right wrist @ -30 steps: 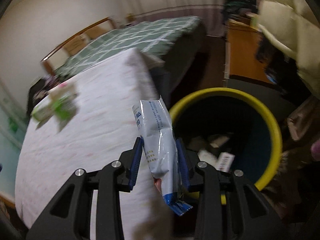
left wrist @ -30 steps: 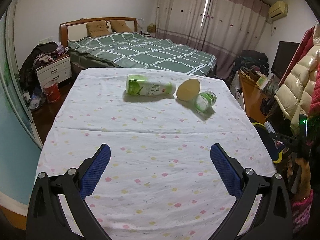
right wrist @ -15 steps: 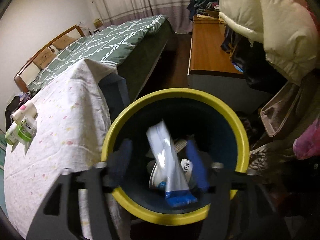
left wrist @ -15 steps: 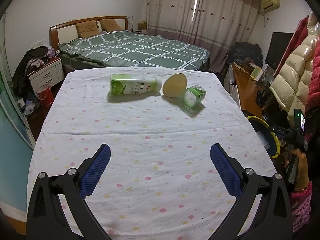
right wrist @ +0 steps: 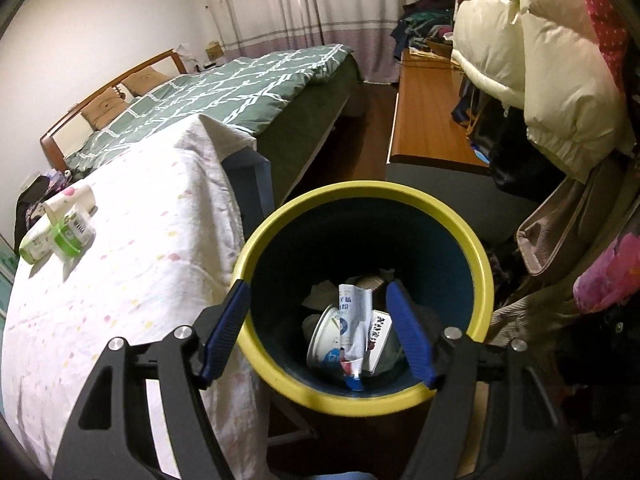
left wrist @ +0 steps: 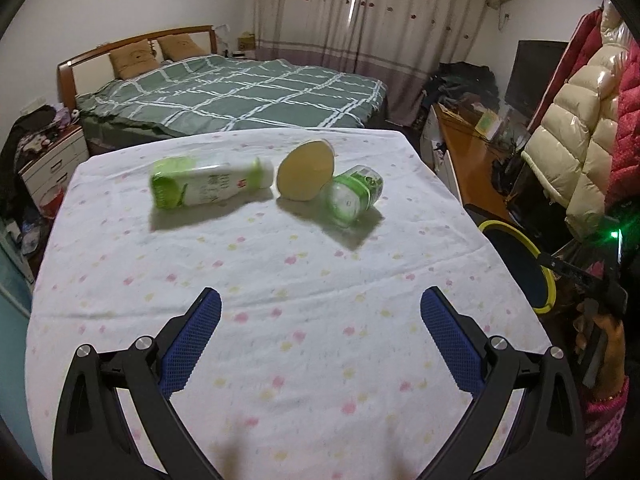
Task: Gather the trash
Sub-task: 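Move the left gripper to the white paper cup and grasp it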
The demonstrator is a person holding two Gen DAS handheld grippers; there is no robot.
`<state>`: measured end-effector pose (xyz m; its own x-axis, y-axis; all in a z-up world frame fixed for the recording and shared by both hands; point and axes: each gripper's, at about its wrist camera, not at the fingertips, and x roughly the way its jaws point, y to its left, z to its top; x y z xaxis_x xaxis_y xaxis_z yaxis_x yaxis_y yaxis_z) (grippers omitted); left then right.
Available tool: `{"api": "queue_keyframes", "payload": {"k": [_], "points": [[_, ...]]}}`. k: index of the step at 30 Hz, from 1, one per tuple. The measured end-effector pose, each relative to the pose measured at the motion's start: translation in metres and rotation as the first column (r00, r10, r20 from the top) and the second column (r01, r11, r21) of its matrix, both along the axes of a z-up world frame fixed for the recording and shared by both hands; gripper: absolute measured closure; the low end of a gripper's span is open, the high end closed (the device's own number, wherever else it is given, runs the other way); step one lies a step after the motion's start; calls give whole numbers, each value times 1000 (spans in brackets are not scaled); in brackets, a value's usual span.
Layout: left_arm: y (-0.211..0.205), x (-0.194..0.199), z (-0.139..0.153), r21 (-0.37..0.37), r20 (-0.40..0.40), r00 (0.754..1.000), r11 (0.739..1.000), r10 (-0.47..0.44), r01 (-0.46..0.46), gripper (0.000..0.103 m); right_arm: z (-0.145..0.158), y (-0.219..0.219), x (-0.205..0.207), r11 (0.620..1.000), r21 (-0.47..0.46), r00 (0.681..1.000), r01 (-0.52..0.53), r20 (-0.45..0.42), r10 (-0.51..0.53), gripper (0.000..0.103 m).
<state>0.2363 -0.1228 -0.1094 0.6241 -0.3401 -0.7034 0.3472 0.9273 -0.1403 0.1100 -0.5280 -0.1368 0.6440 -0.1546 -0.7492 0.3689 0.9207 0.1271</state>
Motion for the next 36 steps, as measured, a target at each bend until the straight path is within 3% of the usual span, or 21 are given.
{"api": "queue_keyframes", "payload": {"k": [11,19,30,33,36], "points": [[-43,53,-6,-7,14,990,991,-137,137,5,-5,-2,-1,1000,3,1000,-1,-18,1,35],[-55,115,-7,34,46,993,994,-109,108,8,-6,-2,-2,1000,-4,1000,-4,-21,4,35],[-74,178,-22,132,13,996,988,-87,85,12,-18,-6,2,1000,13,999,-5,-46,5,35],[-73,189,-33,110,-28,996,990,-83,86,19,-18,-7,1,1000,13,999,-7,-49,8,35],[-70,195,-38,75,-43,996,994,-82,85,20,-19,-10,1,1000,14,999,-5,-51,5,35]]}}
